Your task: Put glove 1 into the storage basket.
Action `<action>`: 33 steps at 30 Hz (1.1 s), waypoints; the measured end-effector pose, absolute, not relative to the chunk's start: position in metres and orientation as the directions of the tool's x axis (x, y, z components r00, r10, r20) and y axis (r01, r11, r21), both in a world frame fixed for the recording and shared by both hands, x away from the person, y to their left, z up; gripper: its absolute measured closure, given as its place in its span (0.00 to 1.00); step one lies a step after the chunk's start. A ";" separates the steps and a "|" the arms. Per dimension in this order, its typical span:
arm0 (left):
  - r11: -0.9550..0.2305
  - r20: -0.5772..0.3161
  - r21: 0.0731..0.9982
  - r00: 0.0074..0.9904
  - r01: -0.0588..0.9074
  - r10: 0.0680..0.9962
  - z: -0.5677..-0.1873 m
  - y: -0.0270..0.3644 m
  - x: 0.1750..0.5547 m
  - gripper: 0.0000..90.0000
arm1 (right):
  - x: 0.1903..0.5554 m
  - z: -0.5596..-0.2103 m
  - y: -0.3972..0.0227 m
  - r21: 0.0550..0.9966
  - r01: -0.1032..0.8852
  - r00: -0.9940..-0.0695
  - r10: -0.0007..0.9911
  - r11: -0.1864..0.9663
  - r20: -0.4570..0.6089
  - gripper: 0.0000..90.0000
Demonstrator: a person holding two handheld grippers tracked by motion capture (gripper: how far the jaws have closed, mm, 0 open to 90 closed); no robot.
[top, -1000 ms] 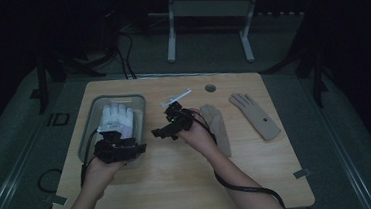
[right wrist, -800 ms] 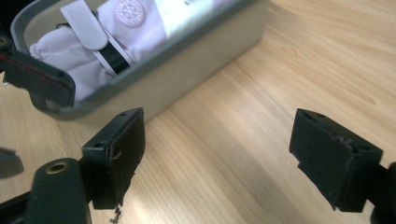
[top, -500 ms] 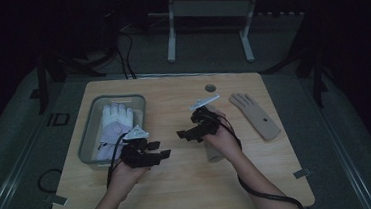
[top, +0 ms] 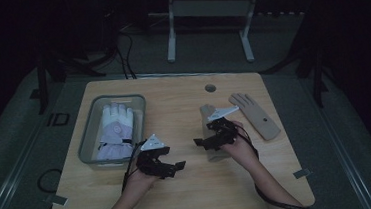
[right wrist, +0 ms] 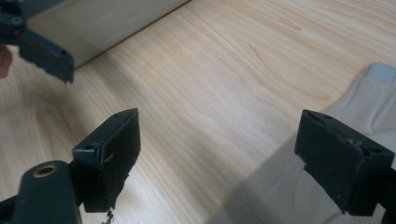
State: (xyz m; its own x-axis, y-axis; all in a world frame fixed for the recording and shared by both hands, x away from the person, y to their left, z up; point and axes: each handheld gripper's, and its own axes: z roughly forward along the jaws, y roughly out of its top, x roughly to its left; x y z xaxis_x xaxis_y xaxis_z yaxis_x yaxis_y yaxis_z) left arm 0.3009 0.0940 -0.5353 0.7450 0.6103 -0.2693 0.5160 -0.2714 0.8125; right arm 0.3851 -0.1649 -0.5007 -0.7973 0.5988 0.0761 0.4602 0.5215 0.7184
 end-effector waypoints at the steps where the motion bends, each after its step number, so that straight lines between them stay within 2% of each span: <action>1: -0.272 -0.266 0.814 0.745 0.514 0.611 -0.538 0.092 0.301 0.13 | 0.383 -0.503 -0.168 0.722 0.456 -0.797 0.601 0.521 0.070 0.16; 8: -0.284 -0.228 0.826 0.749 0.486 0.622 -0.556 0.083 0.298 0.02 | 0.371 -0.521 -0.192 0.742 0.433 -0.802 0.594 0.512 0.058 0.15; 13: -0.295 -0.156 0.850 0.743 0.437 0.651 -0.565 0.083 0.296 0.02 | 0.362 -0.537 -0.207 0.742 0.394 -0.823 0.568 0.542 0.022 0.15; 17: -0.306 -0.113 0.863 0.746 0.401 0.657 -0.570 0.084 0.292 0.02 | 0.358 -0.545 -0.219 0.750 0.401 -0.816 0.577 0.526 0.033 0.15; 23: -0.291 -0.133 0.862 0.739 0.415 0.660 -0.577 0.087 0.290 0.02 | 0.357 -0.551 -0.226 0.768 0.381 -0.806 0.592 0.515 0.003 0.14; 29: -0.292 -0.131 0.865 0.746 0.408 0.653 -0.577 0.086 0.289 0.02 | 0.357 -0.556 -0.226 0.742 0.377 -0.827 0.562 0.554 0.000 0.13; 33: -0.275 -0.125 0.875 0.734 0.399 0.667 -0.577 0.089 0.289 0.02 | 0.357 -0.553 -0.227 0.745 0.401 -0.818 0.574 0.533 0.030 0.14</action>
